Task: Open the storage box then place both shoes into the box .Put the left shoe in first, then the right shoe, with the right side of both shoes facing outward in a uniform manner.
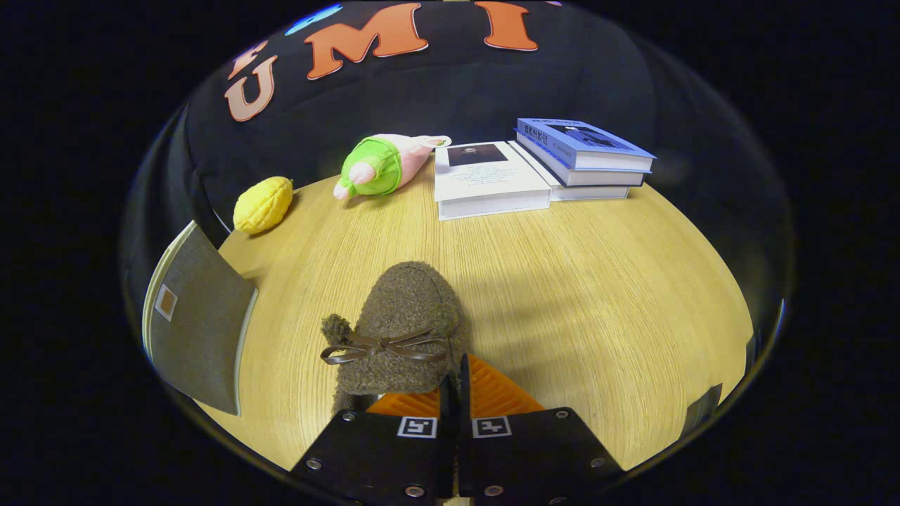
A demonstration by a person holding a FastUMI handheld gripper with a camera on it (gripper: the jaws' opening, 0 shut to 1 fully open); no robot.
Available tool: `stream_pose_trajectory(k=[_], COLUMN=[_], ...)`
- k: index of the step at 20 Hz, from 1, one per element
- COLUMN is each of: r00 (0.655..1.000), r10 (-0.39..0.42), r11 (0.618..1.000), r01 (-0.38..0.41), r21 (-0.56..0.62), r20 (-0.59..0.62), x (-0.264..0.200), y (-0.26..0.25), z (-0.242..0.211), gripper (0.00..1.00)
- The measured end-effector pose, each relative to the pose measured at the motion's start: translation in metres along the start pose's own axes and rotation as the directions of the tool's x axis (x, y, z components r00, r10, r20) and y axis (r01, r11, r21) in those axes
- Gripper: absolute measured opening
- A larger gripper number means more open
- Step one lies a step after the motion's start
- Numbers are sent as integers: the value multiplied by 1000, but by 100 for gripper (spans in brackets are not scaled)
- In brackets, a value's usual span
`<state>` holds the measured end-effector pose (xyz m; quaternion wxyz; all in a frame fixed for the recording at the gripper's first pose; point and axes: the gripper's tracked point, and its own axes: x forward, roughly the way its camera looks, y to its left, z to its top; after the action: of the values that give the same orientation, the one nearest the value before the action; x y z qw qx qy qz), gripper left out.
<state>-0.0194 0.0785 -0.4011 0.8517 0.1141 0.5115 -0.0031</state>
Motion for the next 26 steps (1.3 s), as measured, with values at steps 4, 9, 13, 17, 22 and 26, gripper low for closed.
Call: stream_pose_trajectory(k=[4,9,13,17,22,26], r00=[999,995,979,962,943,938], r10=[11,78,164,225,299,327], r11=[1000,997,986,974,953,941], r01=[-11,-79,-163,-219,-288,-312], r21=[-4,3,-23,-57,-93,-129], r20=[30,68,119,155,147,113], x=[-27,-66,-101,-123,-134,-131], y=[20,71,130,187,260,312], z=[17,44,72,96,101,88], gripper=[4,4,4,4,4,4])
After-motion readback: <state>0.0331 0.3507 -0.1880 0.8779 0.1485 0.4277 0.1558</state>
